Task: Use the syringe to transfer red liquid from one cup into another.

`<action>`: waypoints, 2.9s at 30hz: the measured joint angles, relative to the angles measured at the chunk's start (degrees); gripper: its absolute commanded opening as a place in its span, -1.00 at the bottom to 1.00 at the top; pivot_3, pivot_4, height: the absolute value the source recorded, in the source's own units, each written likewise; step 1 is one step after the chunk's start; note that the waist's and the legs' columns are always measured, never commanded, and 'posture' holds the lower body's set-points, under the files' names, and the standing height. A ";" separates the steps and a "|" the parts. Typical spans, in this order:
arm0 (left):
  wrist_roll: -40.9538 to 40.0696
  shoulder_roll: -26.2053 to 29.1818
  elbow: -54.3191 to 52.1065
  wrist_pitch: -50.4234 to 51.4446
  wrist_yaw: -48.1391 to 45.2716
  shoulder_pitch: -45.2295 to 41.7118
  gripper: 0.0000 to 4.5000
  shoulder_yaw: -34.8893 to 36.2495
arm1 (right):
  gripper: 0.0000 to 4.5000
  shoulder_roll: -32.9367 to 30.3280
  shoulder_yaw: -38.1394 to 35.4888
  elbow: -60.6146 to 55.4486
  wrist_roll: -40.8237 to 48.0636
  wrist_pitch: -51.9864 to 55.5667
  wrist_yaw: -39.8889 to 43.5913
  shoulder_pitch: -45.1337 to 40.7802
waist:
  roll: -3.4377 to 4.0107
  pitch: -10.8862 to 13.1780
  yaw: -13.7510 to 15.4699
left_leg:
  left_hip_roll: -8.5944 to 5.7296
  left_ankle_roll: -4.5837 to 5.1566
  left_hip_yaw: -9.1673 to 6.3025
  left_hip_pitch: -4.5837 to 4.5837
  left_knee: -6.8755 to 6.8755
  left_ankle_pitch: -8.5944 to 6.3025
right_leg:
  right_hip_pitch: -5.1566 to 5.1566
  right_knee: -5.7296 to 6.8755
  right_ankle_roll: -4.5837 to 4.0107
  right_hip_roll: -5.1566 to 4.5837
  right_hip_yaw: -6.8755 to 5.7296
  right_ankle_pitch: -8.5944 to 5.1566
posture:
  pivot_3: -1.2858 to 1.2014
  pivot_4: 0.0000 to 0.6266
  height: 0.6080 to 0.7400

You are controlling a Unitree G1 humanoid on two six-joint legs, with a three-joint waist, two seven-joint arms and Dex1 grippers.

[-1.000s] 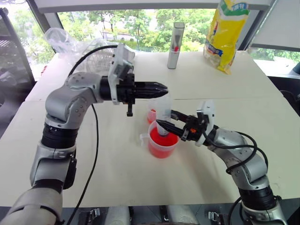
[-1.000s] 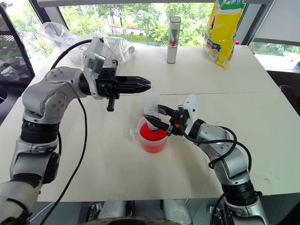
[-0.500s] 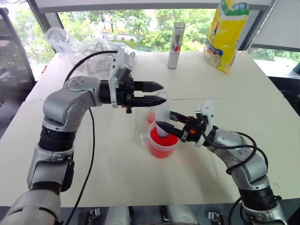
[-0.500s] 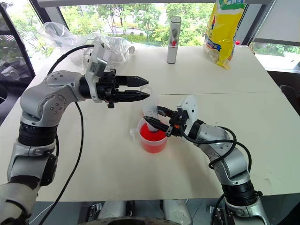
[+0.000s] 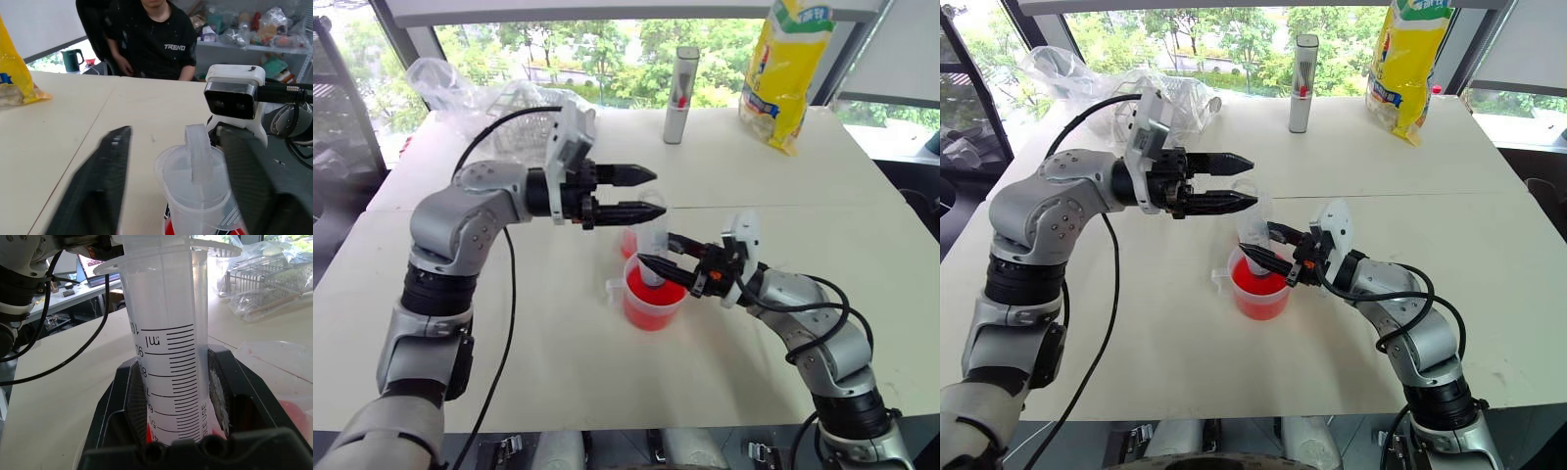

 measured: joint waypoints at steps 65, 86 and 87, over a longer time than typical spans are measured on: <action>-5.14 -0.45 4.86 2.77 2.18 -6.51 0.00 2.64 | -0.38 -2.45 -1.50 -1.29 8.45 7.88 0.60 1.31 | 0.00 0.01 -0.11 | 0.00 0.00 -0.01 0.01 -0.02 0.00 | 0.00 0.00 0.00 0.02 0.00 0.00 | 0.03 -0.52 1.00; -4.40 4.99 7.25 0.65 3.60 -4.49 0.97 7.66 | -0.38 -4.00 -4.83 -3.29 11.85 10.66 -2.12 -5.11 | -0.01 0.01 0.04 | 0.00 0.00 -0.01 0.01 -0.01 0.00 | 0.01 -0.01 0.00 -0.02 -0.01 0.00 | 0.03 -0.52 1.00; -4.40 5.07 7.38 0.47 3.68 -4.49 0.97 7.72 | -0.38 -3.91 -4.86 -3.29 11.90 10.63 -2.32 -5.15 | -0.01 0.01 0.04 | 0.00 0.00 -0.01 0.00 -0.01 0.00 | 0.01 -0.01 0.00 -0.02 -0.01 0.00 | 0.03 -0.52 1.00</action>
